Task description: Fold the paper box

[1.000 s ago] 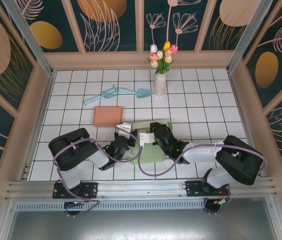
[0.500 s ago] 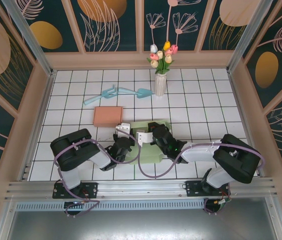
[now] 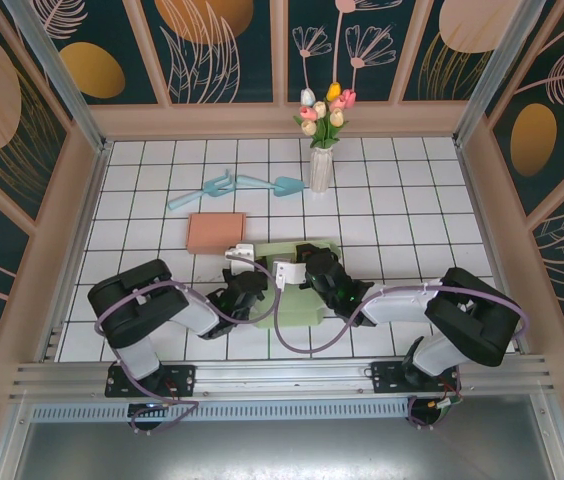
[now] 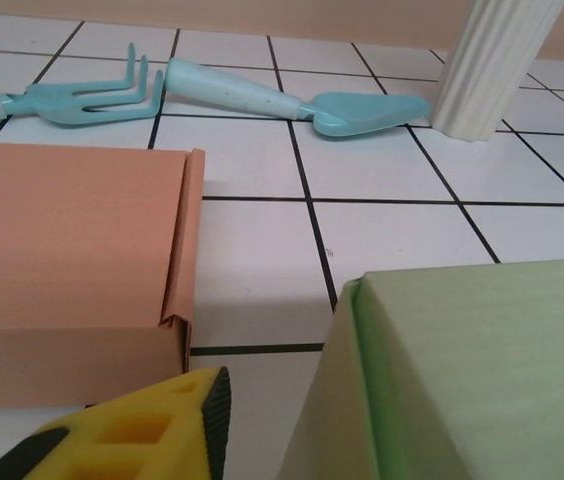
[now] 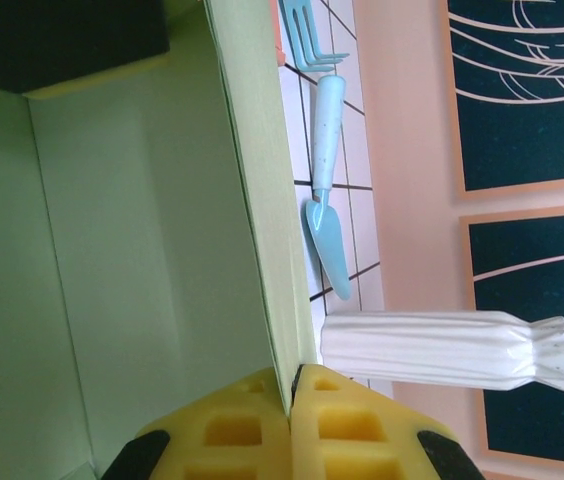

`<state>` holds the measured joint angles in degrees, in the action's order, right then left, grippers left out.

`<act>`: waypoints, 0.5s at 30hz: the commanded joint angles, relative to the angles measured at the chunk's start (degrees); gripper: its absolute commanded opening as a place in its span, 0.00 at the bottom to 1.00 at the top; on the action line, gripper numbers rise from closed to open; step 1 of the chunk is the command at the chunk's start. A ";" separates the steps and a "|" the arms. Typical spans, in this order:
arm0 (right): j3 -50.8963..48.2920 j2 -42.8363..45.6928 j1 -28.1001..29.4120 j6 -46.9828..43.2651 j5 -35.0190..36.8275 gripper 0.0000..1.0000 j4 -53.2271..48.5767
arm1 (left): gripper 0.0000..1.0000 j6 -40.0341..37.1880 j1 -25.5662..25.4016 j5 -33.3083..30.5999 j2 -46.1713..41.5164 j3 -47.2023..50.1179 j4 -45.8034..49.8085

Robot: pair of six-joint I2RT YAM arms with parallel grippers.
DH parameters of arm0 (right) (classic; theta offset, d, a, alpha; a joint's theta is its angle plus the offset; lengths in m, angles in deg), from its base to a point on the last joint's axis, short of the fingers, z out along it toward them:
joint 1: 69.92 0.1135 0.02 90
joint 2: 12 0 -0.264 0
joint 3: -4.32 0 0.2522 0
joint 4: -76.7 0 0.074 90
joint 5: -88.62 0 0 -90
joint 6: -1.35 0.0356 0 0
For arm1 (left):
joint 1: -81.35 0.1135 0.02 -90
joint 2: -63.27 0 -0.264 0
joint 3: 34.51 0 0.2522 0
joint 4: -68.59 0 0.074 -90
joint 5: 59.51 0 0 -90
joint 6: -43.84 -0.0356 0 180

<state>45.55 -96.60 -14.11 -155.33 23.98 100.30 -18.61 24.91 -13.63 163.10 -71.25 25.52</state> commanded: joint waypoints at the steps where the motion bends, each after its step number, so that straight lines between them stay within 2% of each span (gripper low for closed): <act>1: -3.82 -3.07 -0.32 3.97 -4.52 0.00 -13.55 | 0.40 1.94 1.38 1.13 -2.96 3.00 -0.17; 6: -3.56 -3.82 -0.44 4.37 -4.42 0.00 -13.55 | 0.44 0.89 1.37 6.49 -2.01 3.71 -3.58; 10: -4.03 -3.84 -0.44 4.73 -4.45 0.00 -12.63 | 0.44 1.24 1.16 4.53 1.57 0.66 -1.95; 12: -4.17 -3.67 -0.44 4.65 -4.64 0.00 -12.49 | 0.39 2.11 1.19 1.55 3.34 -1.09 0.10; 15: -4.26 -3.69 -0.44 4.65 -4.54 0.00 -12.43 | 0.24 4.50 1.17 -3.51 5.85 -2.82 2.76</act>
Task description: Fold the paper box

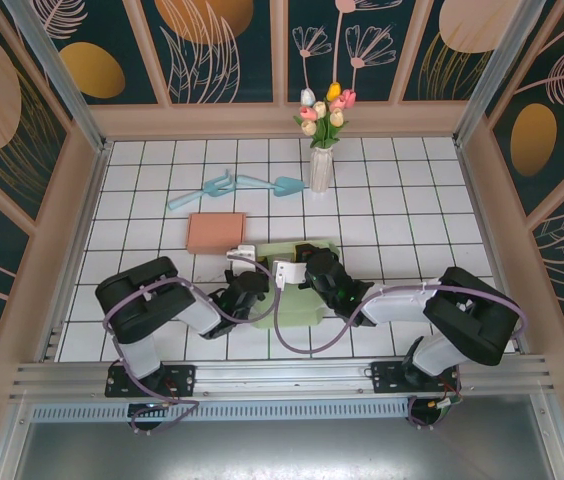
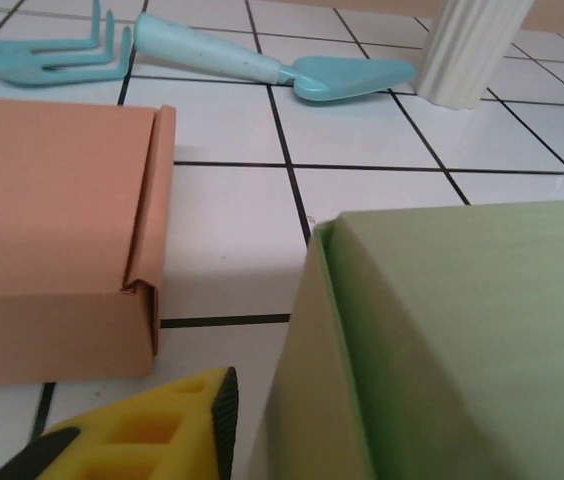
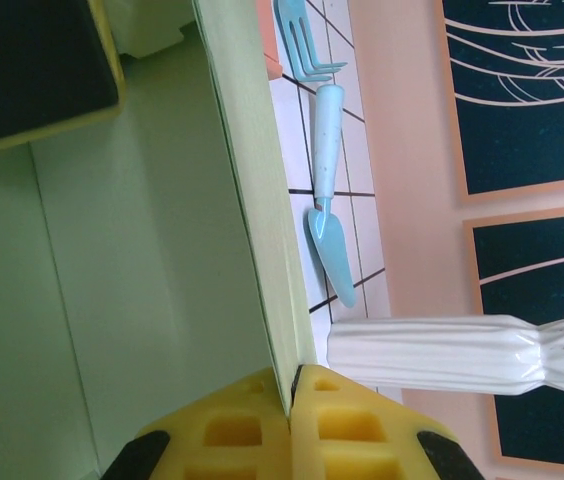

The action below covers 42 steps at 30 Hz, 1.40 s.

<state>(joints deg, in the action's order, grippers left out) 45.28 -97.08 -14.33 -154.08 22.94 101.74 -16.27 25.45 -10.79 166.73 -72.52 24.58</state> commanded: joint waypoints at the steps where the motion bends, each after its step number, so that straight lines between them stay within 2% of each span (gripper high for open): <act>1: -4.00 -3.19 -0.26 3.43 -3.28 0.00 -13.85 | 0.17 3.25 0.62 -8.37 2.98 -2.25 5.36; 6: -4.17 -3.17 -0.39 3.56 -2.62 0.00 -13.86 | 0.00 11.20 0.62 -19.12 3.68 -4.50 17.03; 9: -4.09 -3.25 -0.32 3.79 -2.39 0.00 -13.74 | 0.00 16.79 0.62 -23.27 3.26 -7.40 27.28; 12: -4.09 -3.26 -0.37 3.99 -2.49 0.00 -13.59 | 0.00 15.64 0.62 -22.47 2.75 -7.73 27.29; 14: -4.15 -3.47 -0.38 4.24 -2.53 0.00 -13.41 | 0.08 11.16 0.62 -18.78 1.98 -6.04 21.00; 16: -4.13 -3.62 -0.38 4.50 -2.63 0.00 -13.26 | 0.22 7.12 0.65 -14.10 1.16 -4.57 15.28; 18: -4.01 -3.83 -0.40 4.71 -2.56 0.00 -13.15 | 0.31 5.35 0.62 -10.44 0.45 -3.70 12.47; 23: -3.82 -4.43 -0.88 5.83 -2.49 0.00 -12.62 | 0.42 2.30 -0.41 -3.95 -1.98 -1.10 6.31; 27: -3.74 -4.48 -1.01 6.76 -3.40 0.00 -12.69 | 0.46 1.81 -1.23 -2.54 -4.90 0.79 5.62; 31: -3.73 -4.25 -1.04 7.46 -3.87 0.00 -12.62 | 0.49 2.05 -1.22 -4.52 -7.86 1.54 7.90; 33: -3.73 -4.22 -0.97 7.77 -4.23 0.00 -12.79 | 0.44 1.59 -1.21 -5.76 -7.52 0.67 9.00; 37: -3.73 -3.74 -0.79 8.71 -4.86 0.00 -13.43 | 0.17 1.19 -1.23 -8.62 -4.05 -2.27 11.07; 42: -3.82 -3.24 -0.75 9.02 -5.09 0.00 -13.65 | 0.00 2.24 -1.19 -11.44 0.87 -5.54 13.19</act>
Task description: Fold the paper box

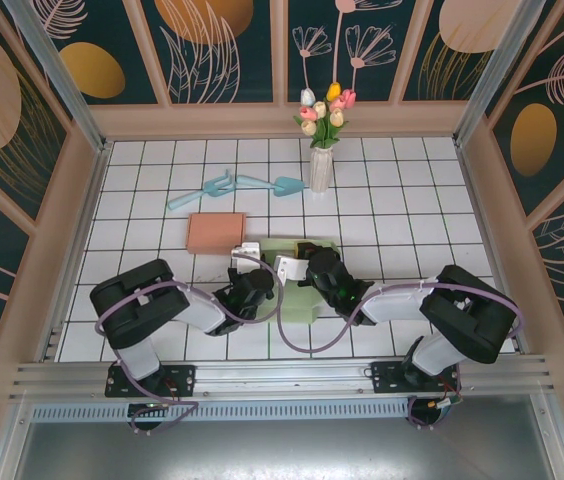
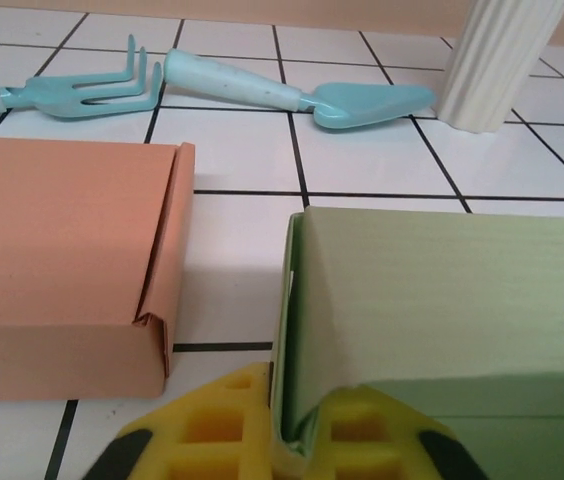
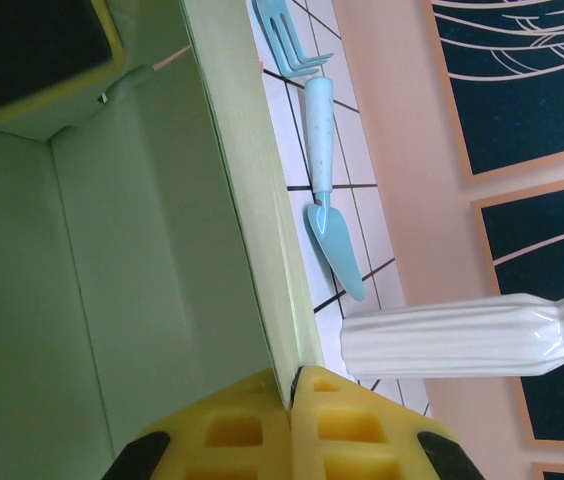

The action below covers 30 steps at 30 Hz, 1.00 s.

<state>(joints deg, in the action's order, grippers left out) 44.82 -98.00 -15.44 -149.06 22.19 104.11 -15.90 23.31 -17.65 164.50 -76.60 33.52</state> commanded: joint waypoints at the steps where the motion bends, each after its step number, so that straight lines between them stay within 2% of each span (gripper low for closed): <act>1: -3.29 -2.18 0.39 4.11 -4.45 0.00 -15.95 | 0.00 2.93 0.96 -5.87 3.56 -1.99 5.67; 6: -3.62 0.54 0.54 6.12 -6.11 0.05 -14.87 | 0.00 3.82 0.91 -8.24 3.63 -2.65 8.00; 10: -4.15 4.77 0.45 8.44 -7.59 0.20 -14.40 | 0.00 0.91 0.91 -5.64 3.10 -0.67 3.51; 12: -3.99 7.08 0.39 9.26 -8.08 0.22 -15.50 | 0.00 -0.08 0.92 -4.50 3.01 0.18 1.85; 17: -3.56 14.63 0.54 12.27 -8.90 0.37 -19.60 | 0.00 -0.25 0.91 -4.01 2.90 0.73 1.56; 21: -2.69 22.03 1.57 18.43 -6.46 0.38 -22.41 | 0.00 0.30 0.92 -3.32 2.11 1.48 1.55; 26: -1.89 32.82 2.83 35.16 -2.02 0.38 -25.12 | 0.00 0.59 0.93 -0.91 0.51 2.82 1.11; 28: -0.79 35.71 2.59 48.42 2.72 0.38 -27.29 | 0.00 0.84 0.86 -0.55 -0.22 3.17 1.52; 30: 1.93 36.42 1.51 63.28 5.60 0.39 -34.05 | 0.00 1.25 0.83 -0.54 -0.89 3.53 1.83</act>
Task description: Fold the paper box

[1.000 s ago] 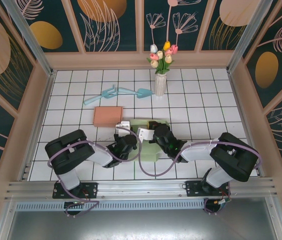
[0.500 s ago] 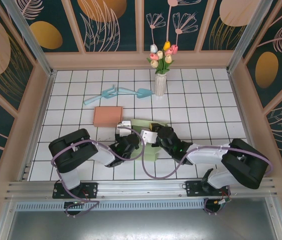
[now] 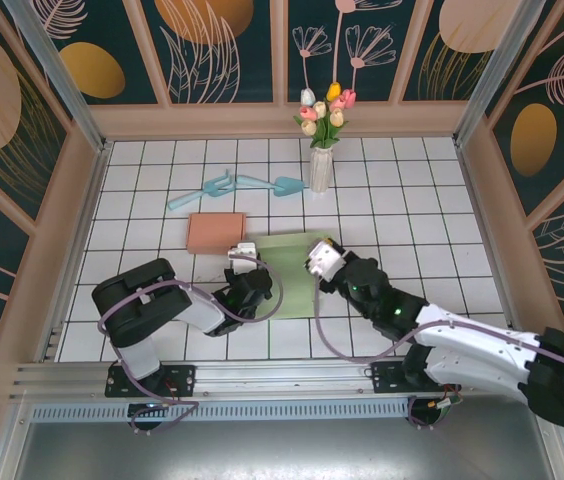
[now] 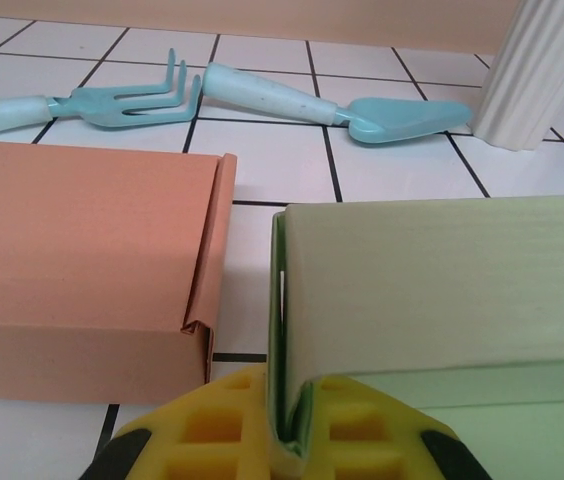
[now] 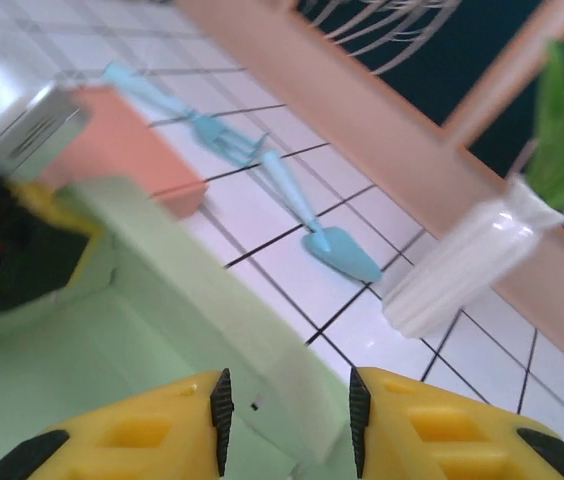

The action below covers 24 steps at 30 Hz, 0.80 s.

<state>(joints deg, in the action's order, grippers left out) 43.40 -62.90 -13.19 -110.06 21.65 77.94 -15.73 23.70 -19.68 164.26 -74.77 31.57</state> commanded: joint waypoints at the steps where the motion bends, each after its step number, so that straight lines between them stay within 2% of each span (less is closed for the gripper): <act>1: 4.64 1.04 -1.19 29.74 5.60 0.40 -10.41 | 0.00 1.30 0.39 1.52 -0.94 1.92 3.77; 3: 6.72 -0.85 -1.59 38.54 3.98 0.42 -13.56 | 0.00 1.47 0.26 1.43 -1.23 2.16 3.76; 6: 8.68 -4.78 -1.71 46.73 1.86 0.44 -13.16 | 0.00 1.97 -0.34 0.70 -0.99 2.21 3.96; 9: 10.69 -10.31 -1.86 49.75 -1.10 0.47 -10.18 | 0.00 2.82 -1.12 -0.48 -0.91 2.41 4.08; 15: 14.33 -19.48 -4.21 51.80 -0.79 0.52 -8.99 | 0.00 3.55 -1.51 -0.94 -0.73 2.68 4.14; 24: 7.12 -22.03 -9.11 55.51 -12.83 0.52 4.06 | 0.00 4.42 -2.00 -0.04 -0.88 2.78 3.42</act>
<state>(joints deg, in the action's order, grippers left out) 52.41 -83.58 -21.87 -56.95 14.26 74.93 -12.45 22.39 -21.02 163.21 -73.11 31.55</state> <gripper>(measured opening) 0.520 0.098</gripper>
